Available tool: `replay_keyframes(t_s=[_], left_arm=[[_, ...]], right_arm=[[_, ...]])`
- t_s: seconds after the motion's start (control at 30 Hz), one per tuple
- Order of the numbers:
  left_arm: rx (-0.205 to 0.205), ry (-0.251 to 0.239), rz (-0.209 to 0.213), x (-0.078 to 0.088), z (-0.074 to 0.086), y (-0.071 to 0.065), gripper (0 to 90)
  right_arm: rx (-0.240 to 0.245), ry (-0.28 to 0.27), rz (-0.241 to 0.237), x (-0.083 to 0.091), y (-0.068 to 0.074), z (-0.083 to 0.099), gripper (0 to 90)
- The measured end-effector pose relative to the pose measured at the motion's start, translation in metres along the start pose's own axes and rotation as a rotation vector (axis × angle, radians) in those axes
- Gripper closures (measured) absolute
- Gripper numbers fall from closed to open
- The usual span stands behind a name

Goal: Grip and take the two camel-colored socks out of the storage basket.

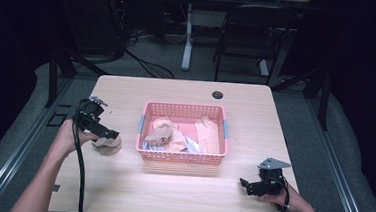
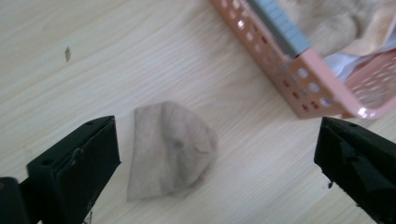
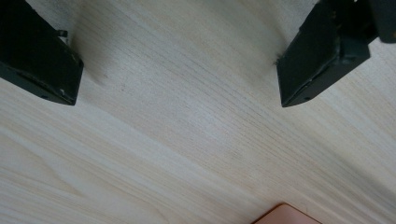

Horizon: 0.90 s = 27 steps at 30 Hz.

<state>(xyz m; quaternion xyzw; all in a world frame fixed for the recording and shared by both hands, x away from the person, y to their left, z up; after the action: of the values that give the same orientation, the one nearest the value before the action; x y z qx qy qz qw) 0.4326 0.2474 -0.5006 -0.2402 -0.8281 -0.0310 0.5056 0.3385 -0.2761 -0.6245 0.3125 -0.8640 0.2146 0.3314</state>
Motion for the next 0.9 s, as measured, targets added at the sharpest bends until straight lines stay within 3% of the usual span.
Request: replay_keyframes(t_s=[0.17, 0.27, 0.6, 0.9], left_arm=[[-0.062, -0.102, 0.039, 0.000, -0.009, -0.016, 0.1], [-0.089, -0.134, 0.058, -0.004, -0.013, -0.025, 0.2], [-0.197, -0.138, 0.096, -0.024, -0.024, -0.055, 2.6], [-0.228, -0.131, 0.124, -0.042, -0.031, -0.072, 3.8]], right_arm=[[-0.001, 0.000, 0.000, 0.000, 0.000, 0.000, 0.0], [-0.001, -0.001, 0.000, 0.000, 0.000, 0.000, 0.0], [-0.001, -0.001, 0.000, 0.000, 0.000, 0.000, 0.0], [-0.001, -0.001, -0.001, 0.000, 0.000, 0.000, 0.0]])
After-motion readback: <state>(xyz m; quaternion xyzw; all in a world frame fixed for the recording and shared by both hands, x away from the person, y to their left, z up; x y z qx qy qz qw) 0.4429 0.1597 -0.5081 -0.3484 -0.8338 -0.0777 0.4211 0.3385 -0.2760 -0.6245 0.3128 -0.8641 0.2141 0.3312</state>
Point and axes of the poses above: each handheld gripper's, and its own axes: x roughly backward along the jaws, z roughly out of its underside, y roughly to its left, the point moved 5 cm from there along -x, roughly forward along the jaws, and after that the axes turned 13 degrees about x, right-handed, at the moved point
